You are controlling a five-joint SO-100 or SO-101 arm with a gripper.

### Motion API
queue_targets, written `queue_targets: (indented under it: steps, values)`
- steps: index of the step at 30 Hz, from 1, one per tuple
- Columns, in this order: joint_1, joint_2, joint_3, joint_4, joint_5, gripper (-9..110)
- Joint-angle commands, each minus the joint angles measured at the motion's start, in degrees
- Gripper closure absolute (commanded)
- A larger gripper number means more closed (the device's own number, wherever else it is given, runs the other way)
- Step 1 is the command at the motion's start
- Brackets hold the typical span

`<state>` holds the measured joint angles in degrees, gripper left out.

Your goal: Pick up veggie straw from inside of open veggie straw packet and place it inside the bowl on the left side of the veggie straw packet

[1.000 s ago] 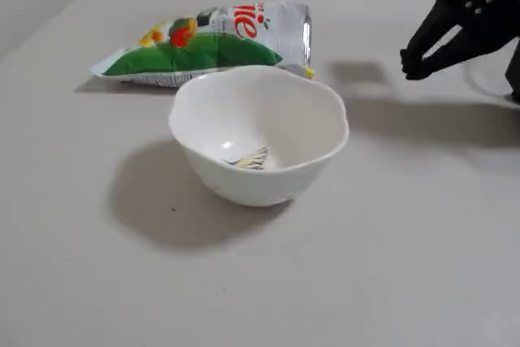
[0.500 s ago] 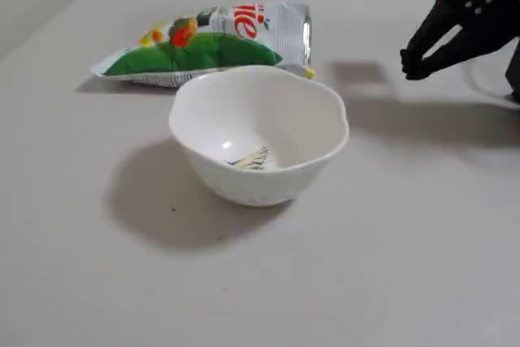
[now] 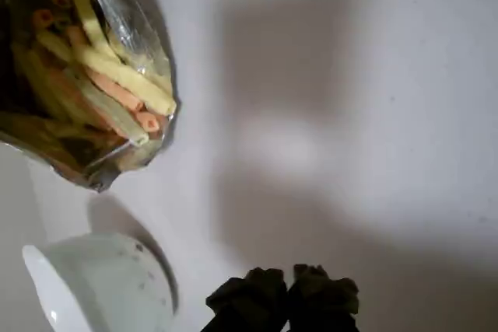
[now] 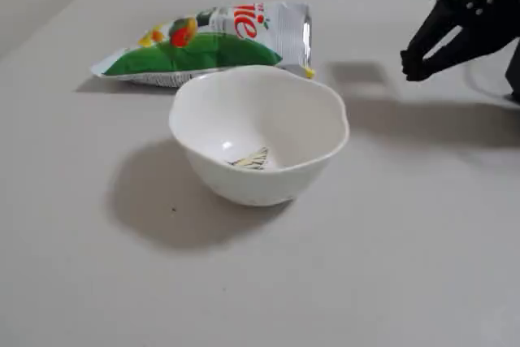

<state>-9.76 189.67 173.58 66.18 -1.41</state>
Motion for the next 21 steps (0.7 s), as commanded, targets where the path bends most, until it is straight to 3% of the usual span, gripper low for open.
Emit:
queue_targets:
  steps: [1,4,9,16,21]
  values:
    - [-0.4,0.9,0.7,-3.9,-12.7,101]
    - [4.0,0.9,2.3,-7.8,-30.5,100]
    - [7.3,-0.9,1.7,-11.1,-44.7,84]
    - [10.9,-33.7,-10.6,-28.3,-57.0,82]
    - [10.7,-50.2,-22.1,-33.3,-57.7,82]
